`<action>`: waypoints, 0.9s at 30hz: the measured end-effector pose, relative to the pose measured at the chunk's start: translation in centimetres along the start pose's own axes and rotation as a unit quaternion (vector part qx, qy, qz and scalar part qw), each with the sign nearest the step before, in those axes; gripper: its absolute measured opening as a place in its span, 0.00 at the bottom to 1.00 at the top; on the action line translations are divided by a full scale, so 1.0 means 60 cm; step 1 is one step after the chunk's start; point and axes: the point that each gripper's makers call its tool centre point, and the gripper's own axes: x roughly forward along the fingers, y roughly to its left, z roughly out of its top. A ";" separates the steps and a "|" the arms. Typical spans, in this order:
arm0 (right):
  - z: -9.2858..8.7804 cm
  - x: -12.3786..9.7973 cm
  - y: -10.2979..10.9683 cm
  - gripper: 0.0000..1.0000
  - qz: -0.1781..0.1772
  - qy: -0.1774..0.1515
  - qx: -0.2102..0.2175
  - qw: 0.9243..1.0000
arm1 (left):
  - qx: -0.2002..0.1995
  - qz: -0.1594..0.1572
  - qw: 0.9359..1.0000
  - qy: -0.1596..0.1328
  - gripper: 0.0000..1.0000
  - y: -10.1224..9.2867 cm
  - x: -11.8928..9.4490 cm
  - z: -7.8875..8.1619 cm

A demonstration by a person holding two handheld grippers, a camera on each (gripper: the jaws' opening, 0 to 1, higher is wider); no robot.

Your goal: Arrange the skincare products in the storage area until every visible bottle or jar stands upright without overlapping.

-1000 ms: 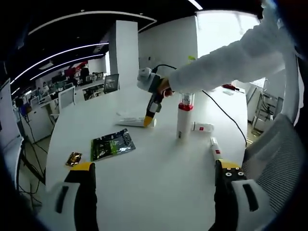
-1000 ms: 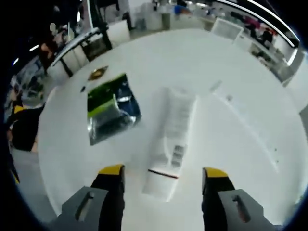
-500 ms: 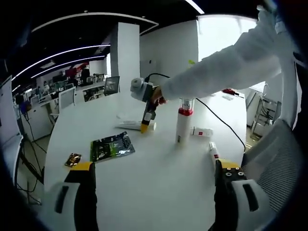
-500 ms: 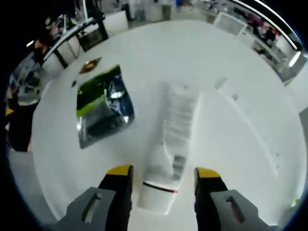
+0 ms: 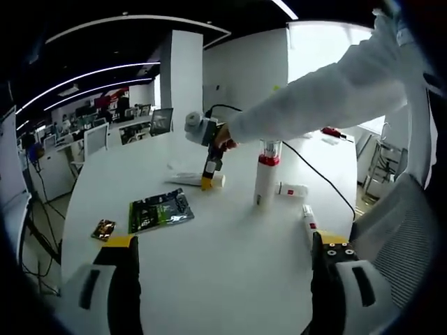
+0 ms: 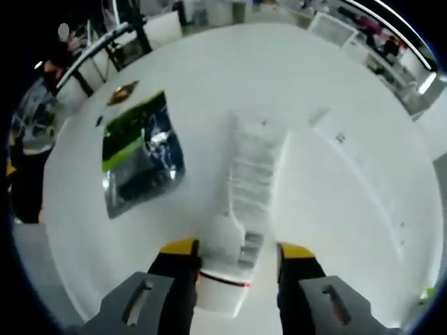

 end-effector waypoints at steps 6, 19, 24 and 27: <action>-0.001 -0.001 -0.003 0.29 -0.002 0.004 -0.007 1.000 | 0.000 -0.002 1.000 0.005 0.99 -0.003 0.002 -0.003; 0.000 0.000 -0.010 0.22 -0.005 0.003 0.012 1.000 | 0.000 -0.003 1.000 0.006 0.99 -0.003 0.004 -0.004; 0.000 -0.006 -0.008 0.22 0.006 -0.010 0.021 1.000 | -0.002 -0.003 1.000 0.006 0.99 -0.003 0.005 -0.004; -0.003 -0.012 -0.007 0.21 0.015 -0.016 0.030 0.999 | -0.002 -0.004 1.000 0.007 0.99 -0.004 0.006 -0.005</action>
